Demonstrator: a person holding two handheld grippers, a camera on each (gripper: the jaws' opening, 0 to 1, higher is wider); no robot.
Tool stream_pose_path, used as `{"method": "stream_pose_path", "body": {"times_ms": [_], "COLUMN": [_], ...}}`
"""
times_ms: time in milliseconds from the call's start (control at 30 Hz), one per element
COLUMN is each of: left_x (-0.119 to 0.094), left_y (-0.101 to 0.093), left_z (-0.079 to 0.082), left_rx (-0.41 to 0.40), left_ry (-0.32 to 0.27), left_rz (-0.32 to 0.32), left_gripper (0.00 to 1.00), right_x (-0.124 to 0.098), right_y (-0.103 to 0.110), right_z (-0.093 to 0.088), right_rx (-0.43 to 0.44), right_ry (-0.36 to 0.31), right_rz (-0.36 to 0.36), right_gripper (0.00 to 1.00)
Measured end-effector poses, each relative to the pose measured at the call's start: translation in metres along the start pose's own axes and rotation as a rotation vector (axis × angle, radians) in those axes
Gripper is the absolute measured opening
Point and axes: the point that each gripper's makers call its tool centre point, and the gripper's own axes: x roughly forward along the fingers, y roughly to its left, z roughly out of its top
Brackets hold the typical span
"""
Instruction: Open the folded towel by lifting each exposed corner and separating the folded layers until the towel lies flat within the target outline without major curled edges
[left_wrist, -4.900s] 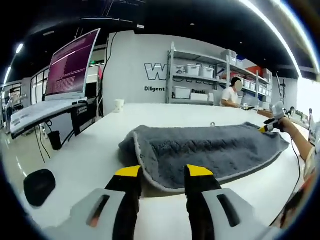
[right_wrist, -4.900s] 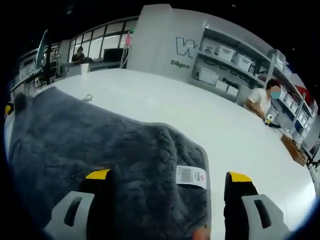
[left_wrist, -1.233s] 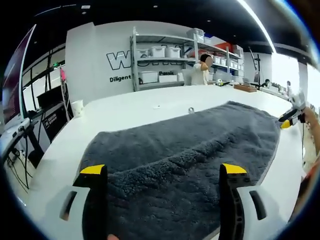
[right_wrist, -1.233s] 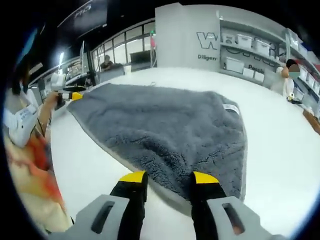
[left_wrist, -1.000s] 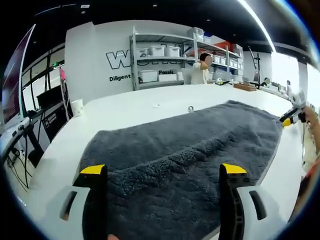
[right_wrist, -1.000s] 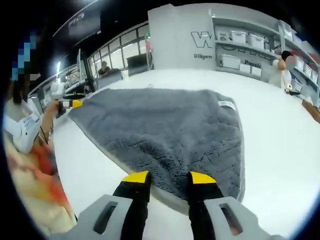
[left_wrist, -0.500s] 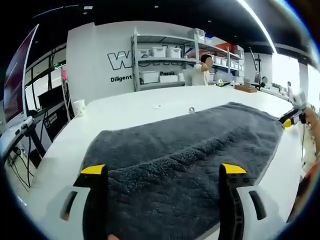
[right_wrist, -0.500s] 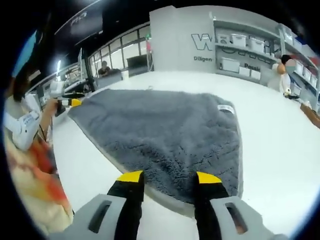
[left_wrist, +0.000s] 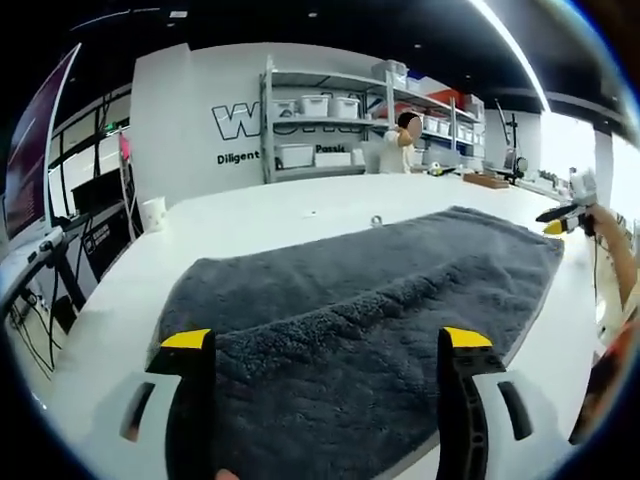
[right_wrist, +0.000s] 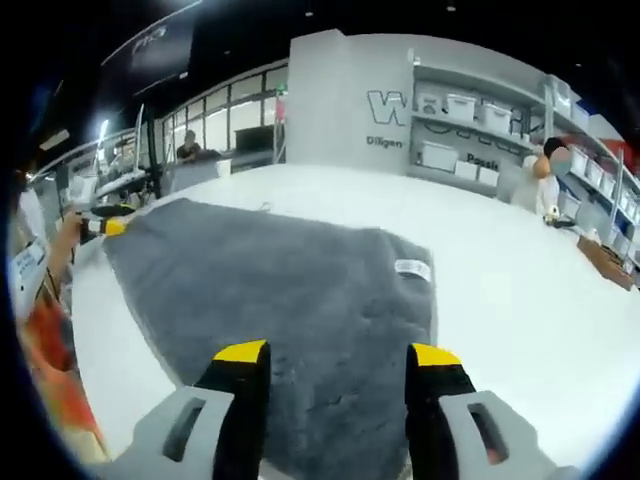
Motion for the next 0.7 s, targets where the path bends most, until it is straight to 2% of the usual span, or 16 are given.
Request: {"method": "stream_pose_path", "body": {"times_ms": [133, 233, 467, 567, 700], "left_x": [-0.002, -0.004, -0.007, -0.008, -0.008], "left_y": [-0.005, -0.007, -0.021, -0.025, -0.035], "left_z": [0.004, 0.002, 0.000, -0.004, -0.012], "left_rx": [-0.005, -0.006, -0.006, -0.008, -0.011], "left_ry": [-0.018, -0.009, -0.001, 0.018, 0.050], "left_rz": [-0.018, -0.020, -0.066, -0.083, -0.132], "left_gripper": [0.90, 0.90, 0.92, 0.97, 1.00], "right_x": [0.015, 0.032, 0.064, 0.080, 0.103], "right_y": [-0.015, -0.025, -0.051, -0.062, -0.076], "right_z": [0.022, 0.036, 0.056, 0.061, 0.066], "right_rx": [0.020, 0.023, 0.000, -0.044, -0.031], "right_ry": [-0.045, -0.056, -0.037, 0.000, 0.018], "right_rz": [-0.018, -0.029, -0.091, -0.111, -0.129], "right_gripper": [0.42, 0.40, 0.37, 0.38, 0.38]}}
